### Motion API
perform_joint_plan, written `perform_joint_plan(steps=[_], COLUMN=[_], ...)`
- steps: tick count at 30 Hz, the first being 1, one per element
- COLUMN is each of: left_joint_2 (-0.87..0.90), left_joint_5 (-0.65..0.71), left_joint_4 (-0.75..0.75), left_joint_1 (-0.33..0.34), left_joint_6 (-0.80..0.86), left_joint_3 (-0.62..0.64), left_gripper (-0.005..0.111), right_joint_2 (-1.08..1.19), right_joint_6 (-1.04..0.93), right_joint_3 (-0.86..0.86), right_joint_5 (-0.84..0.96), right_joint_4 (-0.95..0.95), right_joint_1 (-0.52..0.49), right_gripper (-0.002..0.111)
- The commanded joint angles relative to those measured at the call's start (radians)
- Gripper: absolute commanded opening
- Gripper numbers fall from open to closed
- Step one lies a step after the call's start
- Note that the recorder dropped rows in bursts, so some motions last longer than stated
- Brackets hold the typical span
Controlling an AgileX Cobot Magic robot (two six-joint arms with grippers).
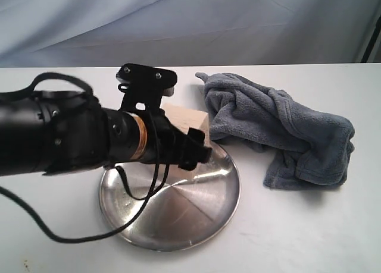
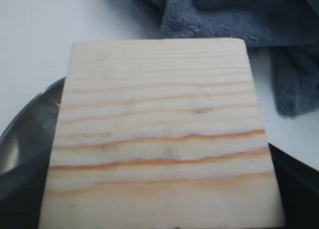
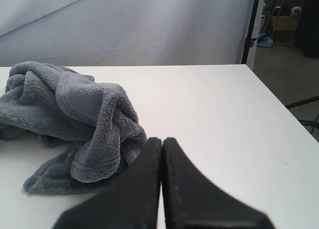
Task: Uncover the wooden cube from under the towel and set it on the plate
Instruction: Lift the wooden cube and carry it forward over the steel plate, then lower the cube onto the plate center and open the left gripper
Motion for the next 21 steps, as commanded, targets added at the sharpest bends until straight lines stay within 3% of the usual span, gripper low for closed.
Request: perform_joint_plan(steps=[1,5,21], left_joint_2=[-0.03,-0.025,-0.013], left_joint_5=[-0.168,-0.273,-0.272], left_joint_4=[0.065,0.092,0.103], left_joint_1=[0.0,0.005,0.007], left_joint_6=[-0.013,-0.009,0.069], left_joint_3=[0.079,0.116,0.116], left_gripper=[0.0,0.0,0.0], right_joint_2=[-0.006,-0.006,-0.006], right_joint_6=[0.004,0.004,0.004], right_joint_3=[0.003,0.003,0.003], right_joint_5=[0.012,0.012,0.012], right_joint_4=[0.005,0.005,0.005], right_joint_1=[0.0,0.0,0.0], right_gripper=[0.003,0.003,0.003])
